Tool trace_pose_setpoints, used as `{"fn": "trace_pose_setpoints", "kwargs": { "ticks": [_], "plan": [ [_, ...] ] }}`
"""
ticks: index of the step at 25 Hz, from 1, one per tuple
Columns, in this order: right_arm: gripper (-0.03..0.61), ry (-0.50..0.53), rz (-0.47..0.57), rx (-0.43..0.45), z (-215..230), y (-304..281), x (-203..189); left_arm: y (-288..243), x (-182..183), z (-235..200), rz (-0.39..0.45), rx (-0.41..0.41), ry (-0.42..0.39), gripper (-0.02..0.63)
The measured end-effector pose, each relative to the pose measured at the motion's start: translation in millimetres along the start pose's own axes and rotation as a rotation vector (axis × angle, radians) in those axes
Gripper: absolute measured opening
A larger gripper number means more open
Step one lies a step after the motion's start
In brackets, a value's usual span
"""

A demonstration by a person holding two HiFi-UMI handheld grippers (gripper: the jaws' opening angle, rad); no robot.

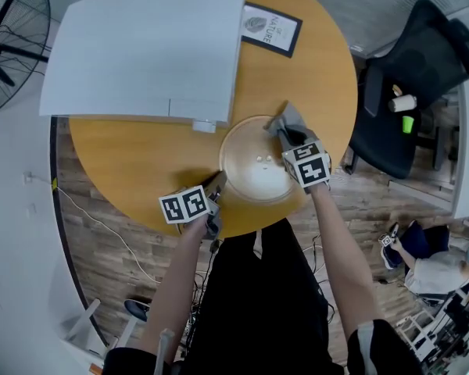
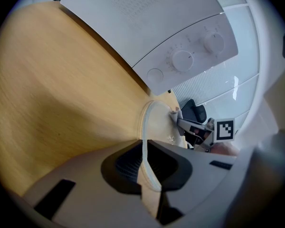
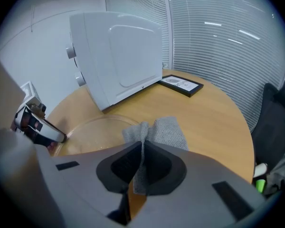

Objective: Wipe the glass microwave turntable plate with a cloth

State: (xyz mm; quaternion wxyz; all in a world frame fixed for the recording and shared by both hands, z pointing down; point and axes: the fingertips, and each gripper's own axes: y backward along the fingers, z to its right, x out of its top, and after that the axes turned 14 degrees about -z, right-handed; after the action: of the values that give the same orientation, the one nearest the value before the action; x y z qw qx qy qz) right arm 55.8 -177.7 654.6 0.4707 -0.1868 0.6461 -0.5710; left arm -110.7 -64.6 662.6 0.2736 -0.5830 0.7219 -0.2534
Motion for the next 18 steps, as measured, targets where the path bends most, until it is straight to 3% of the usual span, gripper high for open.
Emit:
{"fn": "trace_pose_setpoints", "kwargs": {
  "ticks": [18],
  "plan": [
    [0.025, 0.101, 0.001, 0.12, -85, -26, 40, 0, 0, 0, 0.011, 0.004, 0.005, 0.028]
  ]
}}
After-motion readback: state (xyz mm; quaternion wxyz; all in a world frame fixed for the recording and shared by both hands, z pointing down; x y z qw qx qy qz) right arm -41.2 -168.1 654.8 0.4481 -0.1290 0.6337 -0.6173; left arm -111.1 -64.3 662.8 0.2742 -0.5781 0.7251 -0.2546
